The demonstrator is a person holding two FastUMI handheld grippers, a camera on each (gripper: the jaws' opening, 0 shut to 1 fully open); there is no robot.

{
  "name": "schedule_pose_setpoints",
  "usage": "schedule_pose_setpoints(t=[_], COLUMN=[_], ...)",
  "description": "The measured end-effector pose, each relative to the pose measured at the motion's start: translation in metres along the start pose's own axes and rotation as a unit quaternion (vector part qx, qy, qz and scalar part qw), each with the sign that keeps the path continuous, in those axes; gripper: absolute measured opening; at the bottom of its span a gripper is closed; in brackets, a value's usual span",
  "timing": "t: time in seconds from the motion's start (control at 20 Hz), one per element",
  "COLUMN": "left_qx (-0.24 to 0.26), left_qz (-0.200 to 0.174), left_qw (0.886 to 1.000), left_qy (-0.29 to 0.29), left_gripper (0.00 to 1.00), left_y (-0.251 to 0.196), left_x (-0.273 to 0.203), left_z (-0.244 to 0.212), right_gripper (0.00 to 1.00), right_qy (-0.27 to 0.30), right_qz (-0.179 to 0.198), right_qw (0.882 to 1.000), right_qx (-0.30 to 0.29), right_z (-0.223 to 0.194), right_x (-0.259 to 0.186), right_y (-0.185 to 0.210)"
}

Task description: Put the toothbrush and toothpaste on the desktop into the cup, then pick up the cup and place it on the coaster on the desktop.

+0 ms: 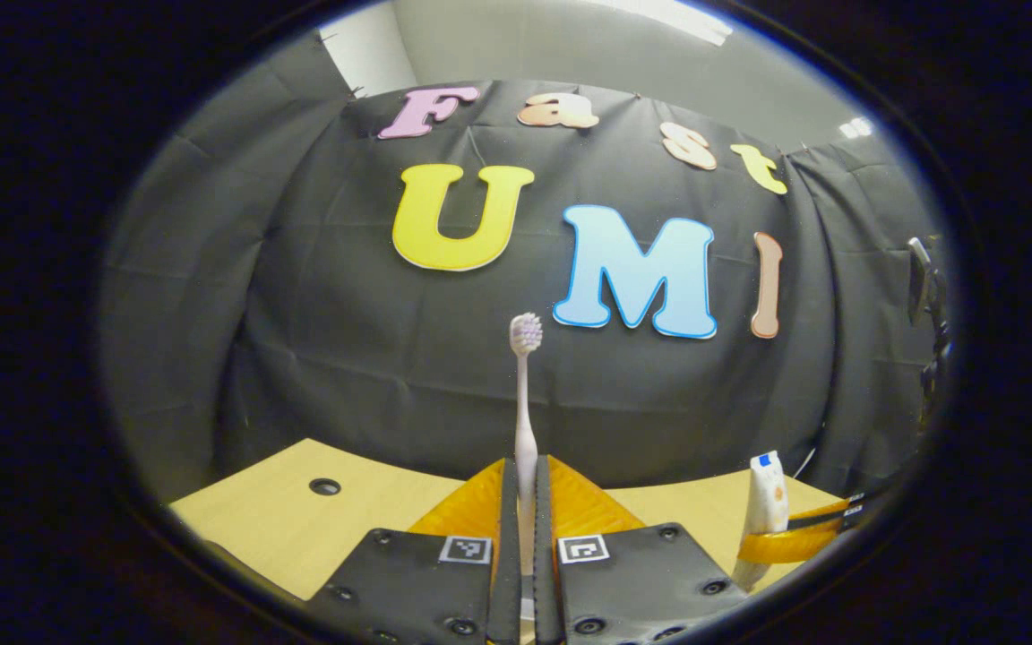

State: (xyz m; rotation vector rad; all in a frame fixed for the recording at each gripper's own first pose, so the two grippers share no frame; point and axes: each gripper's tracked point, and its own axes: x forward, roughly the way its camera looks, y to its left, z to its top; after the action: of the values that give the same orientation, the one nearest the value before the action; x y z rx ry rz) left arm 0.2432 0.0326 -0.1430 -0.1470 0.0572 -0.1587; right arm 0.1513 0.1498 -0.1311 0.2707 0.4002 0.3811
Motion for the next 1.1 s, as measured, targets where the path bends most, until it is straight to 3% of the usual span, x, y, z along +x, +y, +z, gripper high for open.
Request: schedule_pose_setpoints(t=[0.3, 0.35, 0.4, 0.5, 0.55, 0.6, 0.9, 1.0, 1.1], left_qx=[-0.003, -0.002, 0.001, 0.006, 0.006, 0.005, 0.008, 0.001, 0.003], left_qz=[-0.01, -0.012, -0.013, -0.015, -0.014, -0.015, -0.021, -0.028, -0.028], left_qw=[0.999, 0.999, 0.999, 0.999, 0.999, 0.999, 0.998, 0.998, 0.997], left_qy=[0.032, 0.035, 0.036, 0.035, 0.035, 0.036, 0.054, 0.061, 0.076], left_gripper=[0.13, 0.07, 0.14, 0.14, 0.06, 0.14, 0.16, 0.21, 0.36], left_y=[-0.006, -0.007, -0.008, -0.008, -0.007, -0.007, -0.009, -0.012, -0.012], left_x=[0.01, 0.01, 0.01, 0.011, 0.011, 0.012, 0.004, -0.001, -0.004], left_z=[-0.047, -0.053, -0.056, -0.063, -0.067, -0.072, -0.088, -0.091, -0.101], right_gripper=[0.24, 0.24, 0.24, 0.24, 0.24, 0.27, 0.24, 0.24, 0.24], right_qy=[-0.004, -0.003, -0.001, -0.001, -0.001, 0.0, 0.008, 0.011, 0.013], right_qz=[0.004, 0.005, 0.006, 0.006, 0.006, 0.006, 0.008, 0.01, 0.015], right_qw=[1.0, 1.0, 1.0, 1.0, 1.0, 1.0, 1.0, 1.0, 1.0], right_qx=[0.012, 0.013, 0.015, 0.013, 0.012, 0.011, 0.002, 0.004, 0.007], right_z=[0.003, 0.002, 0.002, 0.001, -0.001, -0.002, -0.008, -0.009, -0.01], right_x=[-0.004, -0.005, -0.006, -0.008, -0.008, -0.008, -0.009, -0.009, -0.008], right_y=[0.001, 0.002, 0.003, 0.004, 0.004, 0.005, 0.011, 0.013, 0.017])
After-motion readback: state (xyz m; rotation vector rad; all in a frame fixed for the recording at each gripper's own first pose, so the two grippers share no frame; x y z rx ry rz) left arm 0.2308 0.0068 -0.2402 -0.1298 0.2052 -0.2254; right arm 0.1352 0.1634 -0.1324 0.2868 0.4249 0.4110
